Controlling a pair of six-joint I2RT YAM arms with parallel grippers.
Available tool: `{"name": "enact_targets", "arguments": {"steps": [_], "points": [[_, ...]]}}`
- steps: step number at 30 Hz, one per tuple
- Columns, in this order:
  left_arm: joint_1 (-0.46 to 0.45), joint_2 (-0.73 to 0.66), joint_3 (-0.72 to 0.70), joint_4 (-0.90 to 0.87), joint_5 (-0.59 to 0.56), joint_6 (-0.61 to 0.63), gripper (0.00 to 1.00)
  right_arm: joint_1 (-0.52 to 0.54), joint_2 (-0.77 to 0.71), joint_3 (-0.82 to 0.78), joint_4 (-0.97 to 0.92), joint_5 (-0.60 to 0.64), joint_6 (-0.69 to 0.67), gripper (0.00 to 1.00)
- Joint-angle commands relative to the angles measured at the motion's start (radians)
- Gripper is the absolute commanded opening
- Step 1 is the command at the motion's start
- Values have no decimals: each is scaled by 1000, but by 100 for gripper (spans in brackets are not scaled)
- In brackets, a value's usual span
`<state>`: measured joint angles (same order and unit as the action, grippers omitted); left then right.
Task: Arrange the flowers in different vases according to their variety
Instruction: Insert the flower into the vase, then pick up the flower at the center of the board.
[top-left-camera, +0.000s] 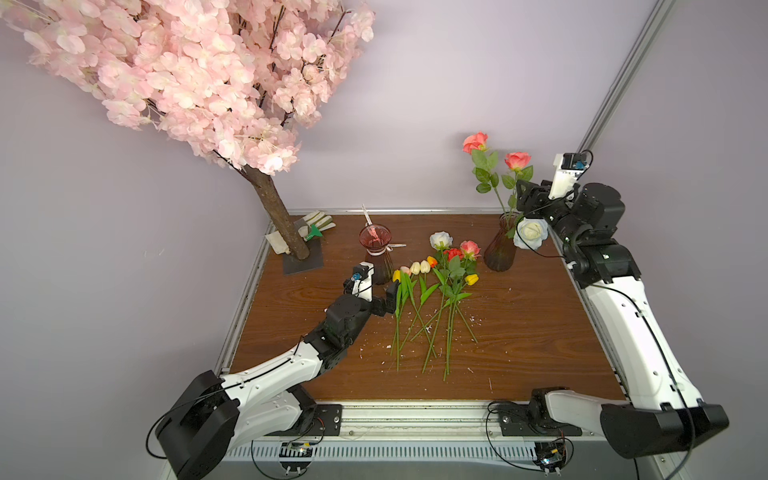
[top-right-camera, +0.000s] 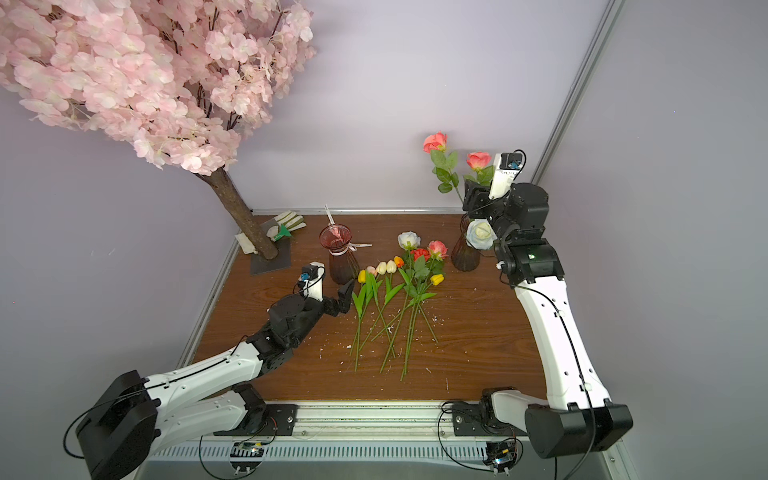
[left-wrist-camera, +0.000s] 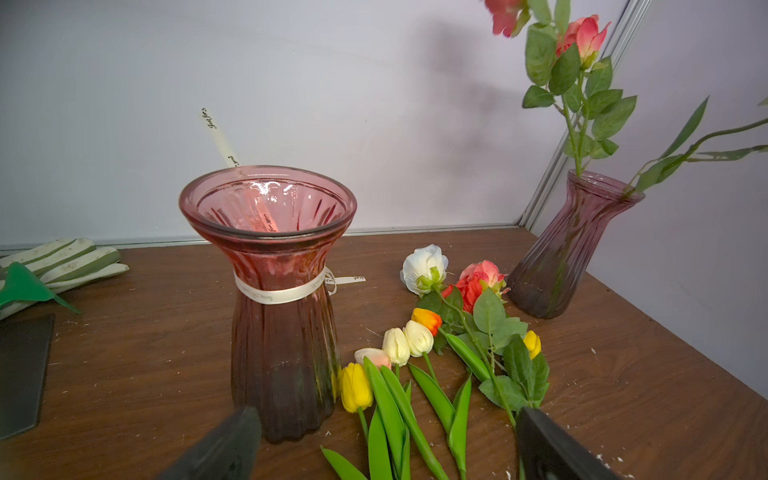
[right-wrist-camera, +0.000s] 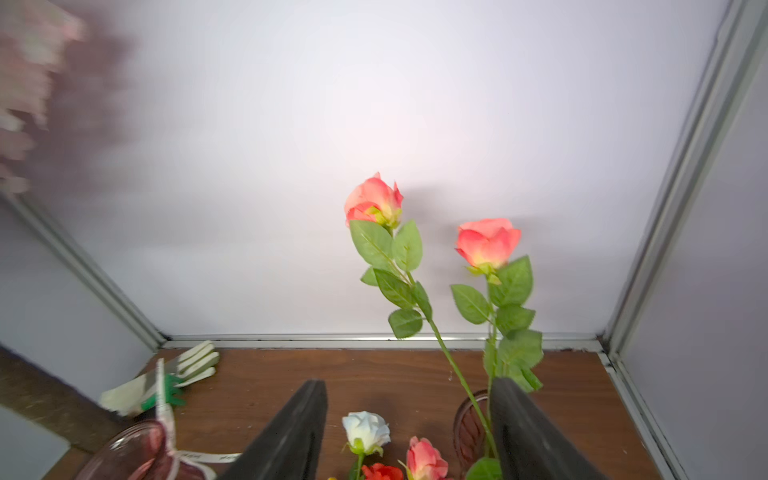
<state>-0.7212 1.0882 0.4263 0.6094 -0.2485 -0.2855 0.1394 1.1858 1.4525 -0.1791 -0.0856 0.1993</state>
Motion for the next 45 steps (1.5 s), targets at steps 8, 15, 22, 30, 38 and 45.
{"name": "enact_targets", "arguments": {"steps": [8,15,22,30,38,45], "points": [[-9,55,52,-41,-2,-13,100,63,-197,-274,60,-383,113,69],[-9,97,79,-70,-1,-22,99,190,-271,-389,-24,-337,41,67],[-8,110,104,-116,11,-34,96,250,-363,-554,7,-265,20,67],[-8,113,163,-330,73,-142,92,259,-477,-854,209,-238,83,68],[-9,155,216,-545,128,-255,80,262,-503,-1134,462,-138,173,67],[-9,254,273,-667,187,-310,65,264,-559,-1329,621,-41,182,64]]}}
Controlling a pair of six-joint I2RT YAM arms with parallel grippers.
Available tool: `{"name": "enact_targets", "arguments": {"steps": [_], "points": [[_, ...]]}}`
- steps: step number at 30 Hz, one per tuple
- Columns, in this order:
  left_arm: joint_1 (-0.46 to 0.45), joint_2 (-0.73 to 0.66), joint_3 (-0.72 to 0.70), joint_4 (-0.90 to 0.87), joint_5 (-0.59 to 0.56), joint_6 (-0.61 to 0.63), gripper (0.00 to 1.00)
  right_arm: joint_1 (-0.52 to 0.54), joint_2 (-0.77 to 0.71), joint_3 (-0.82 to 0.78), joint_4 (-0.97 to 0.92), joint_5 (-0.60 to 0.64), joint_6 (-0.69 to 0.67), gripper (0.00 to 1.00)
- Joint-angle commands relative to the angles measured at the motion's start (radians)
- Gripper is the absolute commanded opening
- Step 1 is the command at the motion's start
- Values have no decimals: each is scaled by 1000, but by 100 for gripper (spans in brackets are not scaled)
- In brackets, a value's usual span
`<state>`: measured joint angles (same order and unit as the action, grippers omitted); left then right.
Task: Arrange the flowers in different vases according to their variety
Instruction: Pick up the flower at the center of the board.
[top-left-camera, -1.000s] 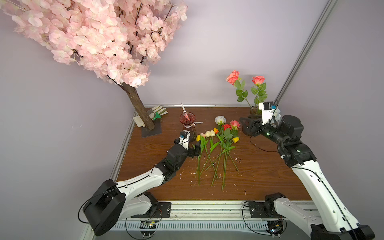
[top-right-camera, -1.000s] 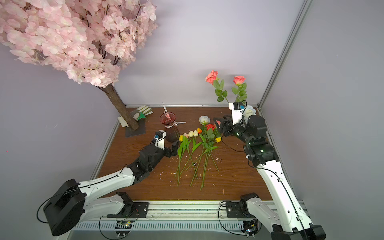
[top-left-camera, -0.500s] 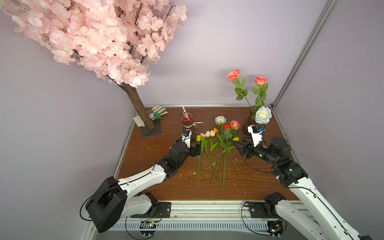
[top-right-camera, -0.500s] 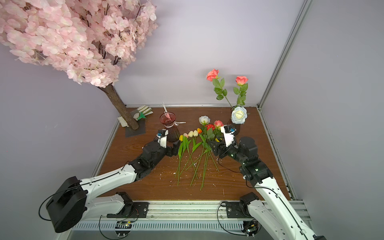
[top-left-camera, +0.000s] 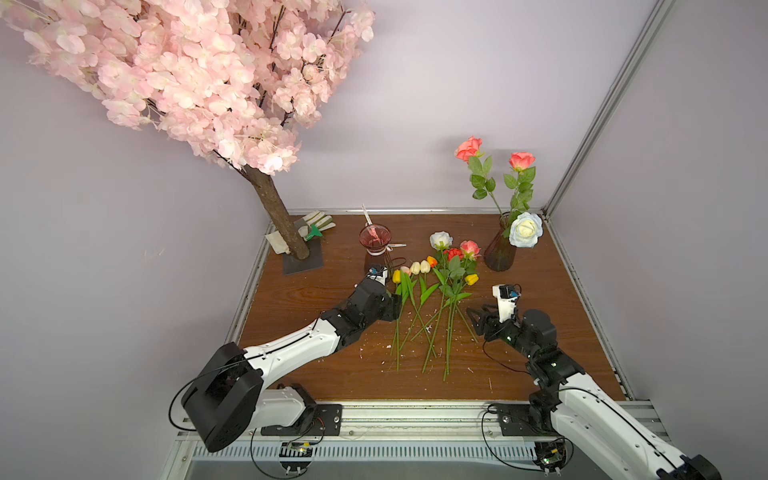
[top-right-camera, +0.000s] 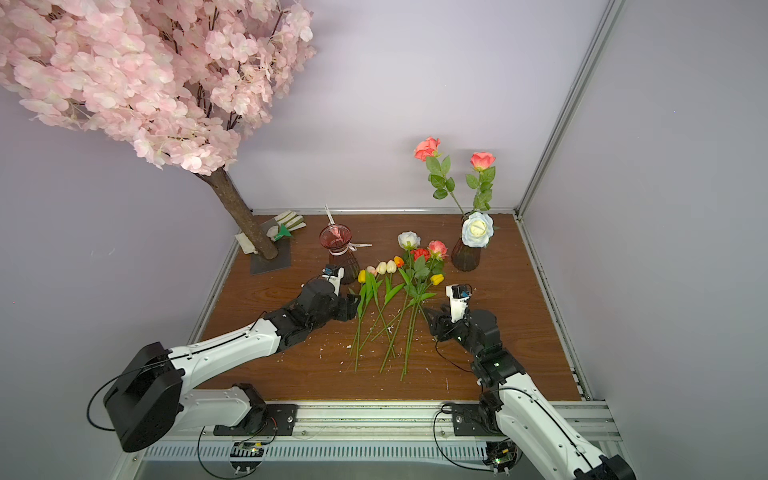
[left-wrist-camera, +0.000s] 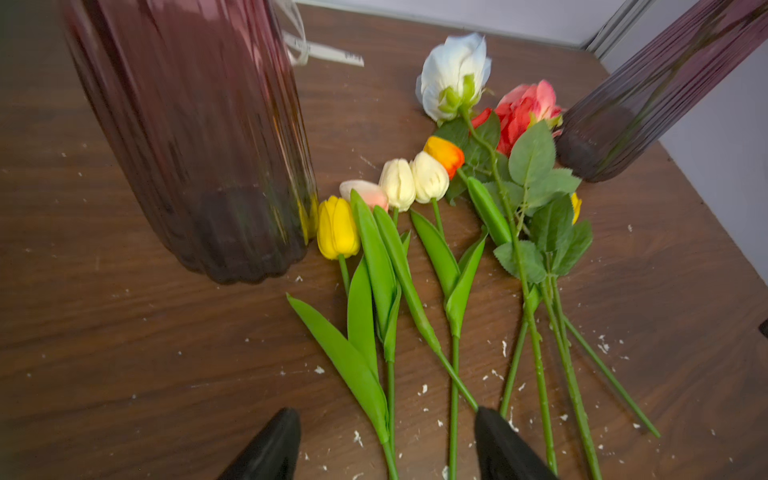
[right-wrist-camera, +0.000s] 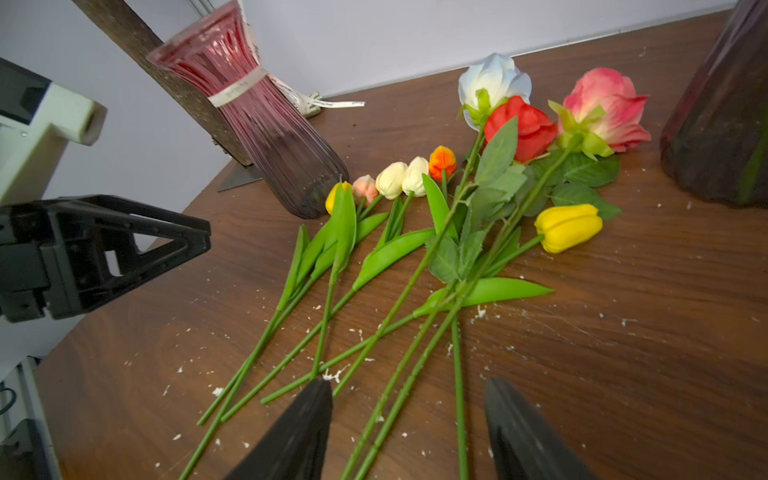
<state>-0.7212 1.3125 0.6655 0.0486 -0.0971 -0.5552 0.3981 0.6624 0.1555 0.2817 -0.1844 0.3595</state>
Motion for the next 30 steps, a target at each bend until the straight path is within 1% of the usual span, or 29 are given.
{"name": "enact_targets", "arguments": {"steps": [1,4,6,8,10,12,14,16,19,21,25,30], "points": [[-9,50,48,-132,46,-42,62,5,-47,-52,173,71,19,64],[-9,94,75,-191,73,-49,50,5,-78,-110,208,118,13,63],[-18,100,77,-206,91,-60,46,5,-87,-113,200,131,13,62],[-37,102,83,-231,81,-69,44,5,-89,-115,204,129,12,61],[-61,105,94,-255,70,-78,39,5,-81,-113,200,134,11,61],[-86,106,96,-270,68,-92,36,6,-75,-112,199,138,11,61],[-114,106,97,-283,63,-108,36,5,-65,-111,201,138,10,61],[-135,106,90,-291,55,-119,39,5,-54,-109,203,140,10,60],[-138,112,89,-297,36,-121,42,5,-37,-105,206,137,9,60],[-137,122,102,-303,39,-117,41,5,-27,-103,206,136,10,60],[-153,137,103,-285,67,-132,37,5,-24,-102,202,138,10,60],[-173,155,63,-242,67,-165,35,5,-27,-103,200,143,10,60]]}}
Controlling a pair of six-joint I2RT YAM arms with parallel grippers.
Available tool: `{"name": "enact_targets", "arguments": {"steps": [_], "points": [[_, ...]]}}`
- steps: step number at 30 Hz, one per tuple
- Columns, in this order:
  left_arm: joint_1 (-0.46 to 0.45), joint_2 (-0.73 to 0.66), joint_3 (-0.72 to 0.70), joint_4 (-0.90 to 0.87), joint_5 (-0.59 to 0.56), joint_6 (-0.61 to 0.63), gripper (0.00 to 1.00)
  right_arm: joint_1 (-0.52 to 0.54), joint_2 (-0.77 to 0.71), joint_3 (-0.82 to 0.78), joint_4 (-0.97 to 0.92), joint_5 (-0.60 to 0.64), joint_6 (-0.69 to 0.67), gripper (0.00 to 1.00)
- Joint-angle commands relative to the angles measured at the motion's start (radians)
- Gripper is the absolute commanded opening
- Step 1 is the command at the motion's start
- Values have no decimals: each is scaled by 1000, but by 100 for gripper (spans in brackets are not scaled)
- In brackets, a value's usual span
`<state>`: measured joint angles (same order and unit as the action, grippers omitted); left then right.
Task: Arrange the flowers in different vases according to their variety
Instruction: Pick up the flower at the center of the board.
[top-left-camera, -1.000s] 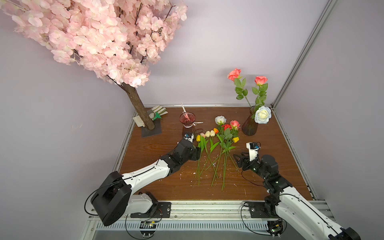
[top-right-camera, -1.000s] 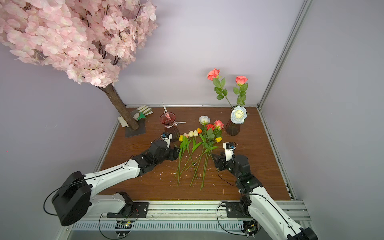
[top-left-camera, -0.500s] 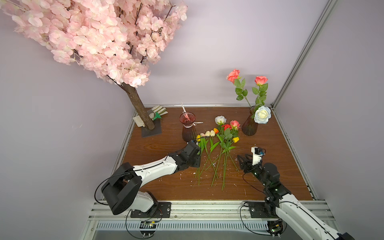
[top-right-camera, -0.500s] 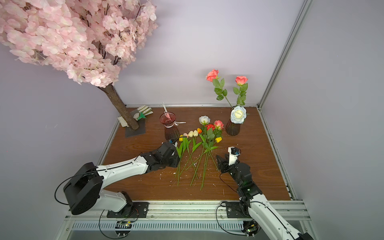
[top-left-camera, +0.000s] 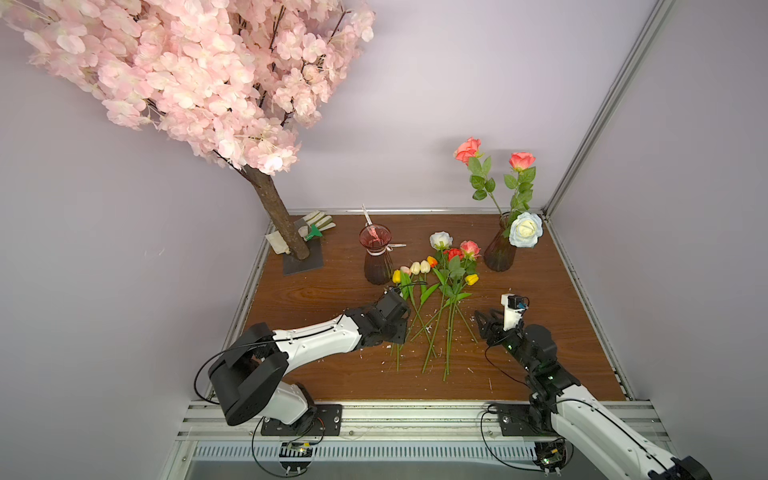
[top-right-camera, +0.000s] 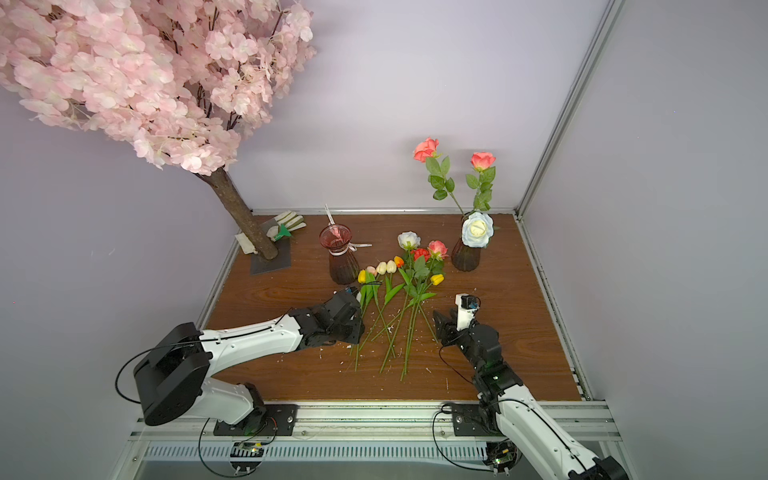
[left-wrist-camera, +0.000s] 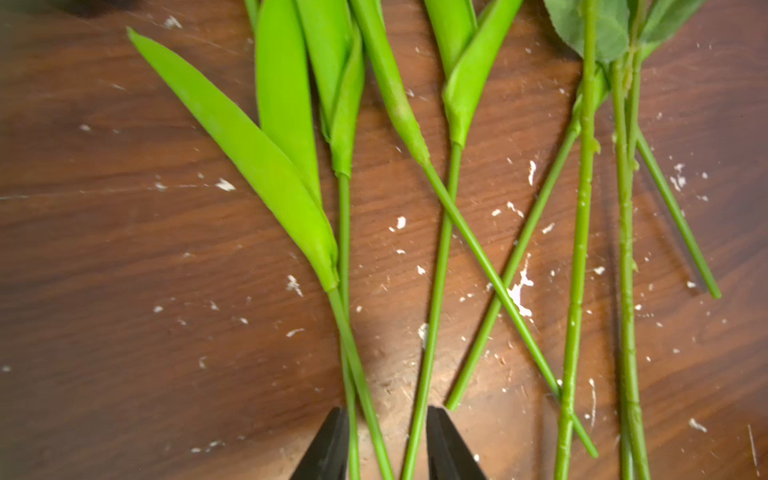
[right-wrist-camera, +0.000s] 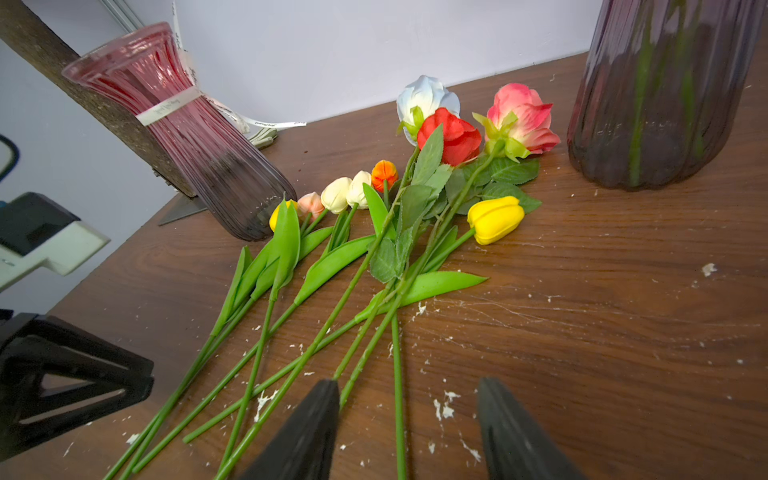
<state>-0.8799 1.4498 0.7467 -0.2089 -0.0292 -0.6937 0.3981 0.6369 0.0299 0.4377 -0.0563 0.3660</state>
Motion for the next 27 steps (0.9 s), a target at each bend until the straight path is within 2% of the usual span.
{"name": "enact_targets", "arguments": {"steps": [1,10,16,23,27], "points": [[-15,23,-24,23,0,-30,35,5,-1,22,44,15,2,60],[-16,81,-35,45,-13,-32,33,6,-6,21,39,20,4,60],[-16,118,-34,64,-3,-32,27,5,-10,20,39,20,4,60],[-16,157,24,-6,-71,0,27,6,-10,21,38,16,5,60],[-16,201,76,-63,-116,20,20,5,-14,21,36,15,4,60]]}}
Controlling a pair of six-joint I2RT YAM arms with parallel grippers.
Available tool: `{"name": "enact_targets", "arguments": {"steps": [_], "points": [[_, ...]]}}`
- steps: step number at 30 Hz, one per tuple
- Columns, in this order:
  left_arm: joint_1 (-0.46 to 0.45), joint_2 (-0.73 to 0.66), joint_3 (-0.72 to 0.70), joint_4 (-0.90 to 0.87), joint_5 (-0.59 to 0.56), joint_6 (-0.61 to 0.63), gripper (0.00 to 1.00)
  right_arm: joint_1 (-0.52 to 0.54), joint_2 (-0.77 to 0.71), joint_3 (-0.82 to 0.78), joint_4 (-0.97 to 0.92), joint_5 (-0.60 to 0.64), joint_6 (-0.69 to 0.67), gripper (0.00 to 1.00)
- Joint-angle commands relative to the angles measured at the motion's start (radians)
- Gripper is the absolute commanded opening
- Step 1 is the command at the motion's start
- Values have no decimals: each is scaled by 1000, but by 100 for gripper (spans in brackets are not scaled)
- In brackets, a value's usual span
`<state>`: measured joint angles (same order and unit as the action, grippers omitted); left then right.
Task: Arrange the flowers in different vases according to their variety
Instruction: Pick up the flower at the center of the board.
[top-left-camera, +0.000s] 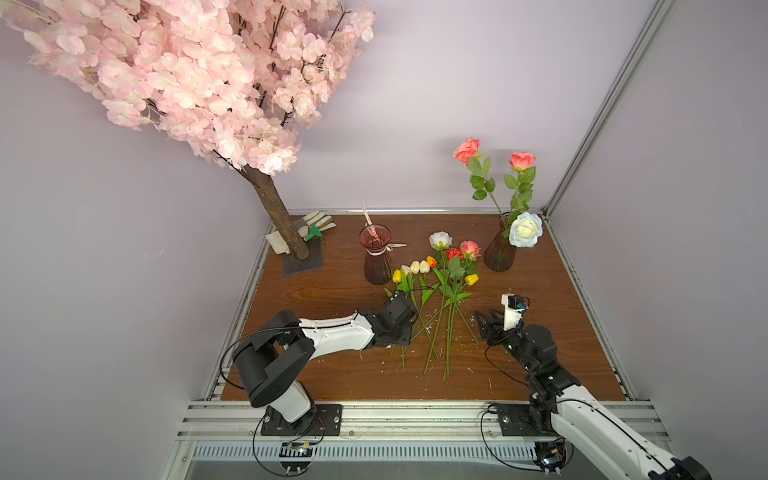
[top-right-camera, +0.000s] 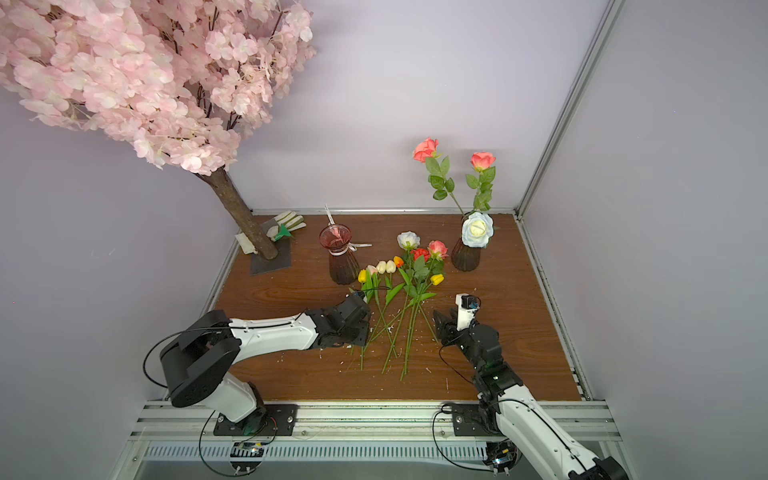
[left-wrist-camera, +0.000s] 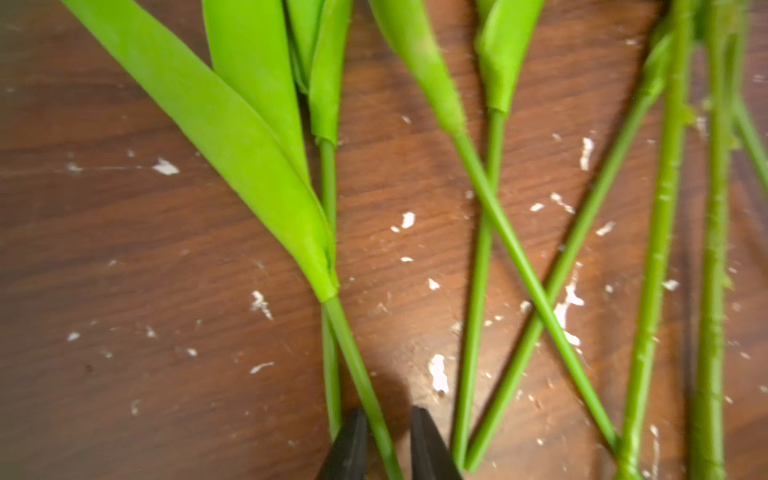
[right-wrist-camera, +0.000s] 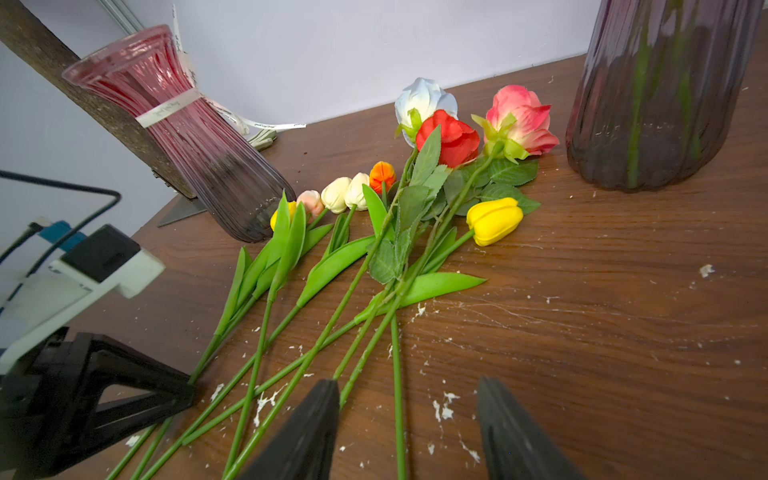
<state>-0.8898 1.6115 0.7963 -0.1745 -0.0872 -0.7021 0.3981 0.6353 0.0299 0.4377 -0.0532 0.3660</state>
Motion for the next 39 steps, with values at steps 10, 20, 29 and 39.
{"name": "enact_targets", "arguments": {"steps": [10,20,29,39], "points": [[0,114,117,-203,-134,72,21,5,-23,19,30,12,8,60],[2,89,220,-247,-192,126,0,5,-14,19,38,8,7,59],[34,-52,317,-265,-274,192,0,6,-11,18,39,12,6,59],[110,-225,352,-26,-370,363,0,6,6,19,50,12,4,59]]}}
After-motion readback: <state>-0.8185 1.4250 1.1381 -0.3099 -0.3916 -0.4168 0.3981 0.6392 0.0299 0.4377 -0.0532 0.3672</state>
